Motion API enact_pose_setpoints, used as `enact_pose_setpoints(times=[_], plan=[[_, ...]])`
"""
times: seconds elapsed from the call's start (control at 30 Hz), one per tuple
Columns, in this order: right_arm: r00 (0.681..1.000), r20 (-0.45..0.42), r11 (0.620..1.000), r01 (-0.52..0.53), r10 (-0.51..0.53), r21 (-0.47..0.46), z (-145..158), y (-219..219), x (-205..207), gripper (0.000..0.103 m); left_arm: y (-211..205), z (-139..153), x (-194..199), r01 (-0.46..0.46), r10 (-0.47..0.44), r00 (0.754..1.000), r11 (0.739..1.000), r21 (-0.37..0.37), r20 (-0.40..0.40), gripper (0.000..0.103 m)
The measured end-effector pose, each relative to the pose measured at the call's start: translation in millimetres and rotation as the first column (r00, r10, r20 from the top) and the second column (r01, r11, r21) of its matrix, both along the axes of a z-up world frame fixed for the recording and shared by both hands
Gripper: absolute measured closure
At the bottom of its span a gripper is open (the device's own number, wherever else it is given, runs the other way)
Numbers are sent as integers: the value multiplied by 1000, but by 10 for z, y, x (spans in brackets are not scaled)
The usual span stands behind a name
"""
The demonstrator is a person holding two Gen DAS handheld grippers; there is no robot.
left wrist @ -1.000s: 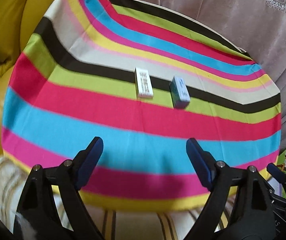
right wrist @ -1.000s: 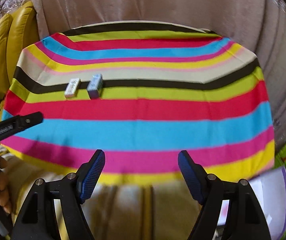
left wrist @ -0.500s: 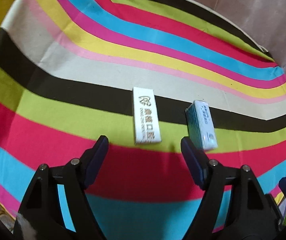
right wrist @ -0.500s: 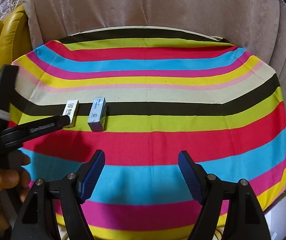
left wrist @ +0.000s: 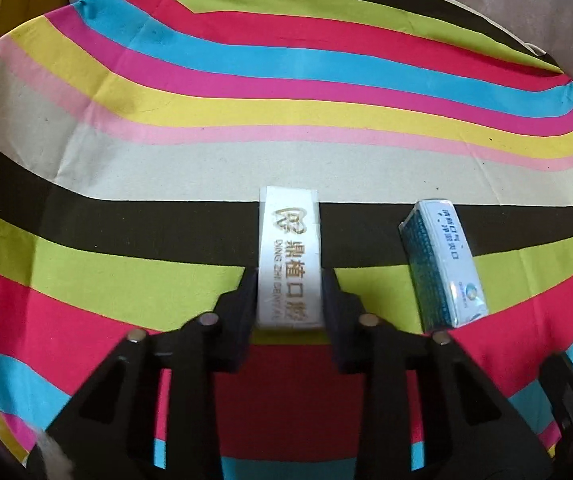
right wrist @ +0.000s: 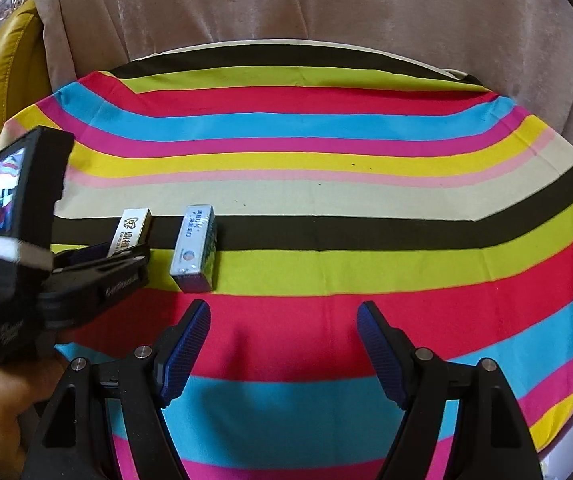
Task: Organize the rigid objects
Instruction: 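Grasp the white Ding Zhi Dental box with the left tool while the right grasps the light blue box, then carry the dental box and light blue box over the storage box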
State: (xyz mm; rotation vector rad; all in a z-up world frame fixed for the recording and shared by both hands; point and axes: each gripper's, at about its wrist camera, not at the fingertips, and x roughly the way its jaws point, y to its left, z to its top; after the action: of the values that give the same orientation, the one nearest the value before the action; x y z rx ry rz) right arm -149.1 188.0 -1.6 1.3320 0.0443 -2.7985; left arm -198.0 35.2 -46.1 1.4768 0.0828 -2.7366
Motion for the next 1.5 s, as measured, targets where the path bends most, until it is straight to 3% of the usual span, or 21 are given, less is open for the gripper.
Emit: enact_pose_setpoints(times=[0.4,0.7,0.73,0.83,0.87,1.1,1.5], plan=[[993,-12,992,-121,121,30,-83,-427,-277,27,-477,36,328,-75,70,997,986,151,41,68],[985,44,985,-167,165,41,-293,-622,-523,29,-507,32,446,-76,67,996,981,181,56,68],[985,48,985,-165,163,43,-299,-621,-542,35,-515,34,443,-78,68,996,980,184,57,68],[982,87,984,-170,165,48,-379,-619,-565,68,-549,38,500,-85,75,995,979,186,59,68],[982,91,984,-173,168,51,-384,-629,-563,73,-548,43,523,-89,79,995,979,186,60,68],[987,75,990,-142,141,7,-246,-497,-273,73,-497,153,757,-98,96,995,982,159,20,68],[994,-37,994,-106,107,23,175,-334,607,73,-489,380,1429,-104,120,991,972,212,-66,68]])
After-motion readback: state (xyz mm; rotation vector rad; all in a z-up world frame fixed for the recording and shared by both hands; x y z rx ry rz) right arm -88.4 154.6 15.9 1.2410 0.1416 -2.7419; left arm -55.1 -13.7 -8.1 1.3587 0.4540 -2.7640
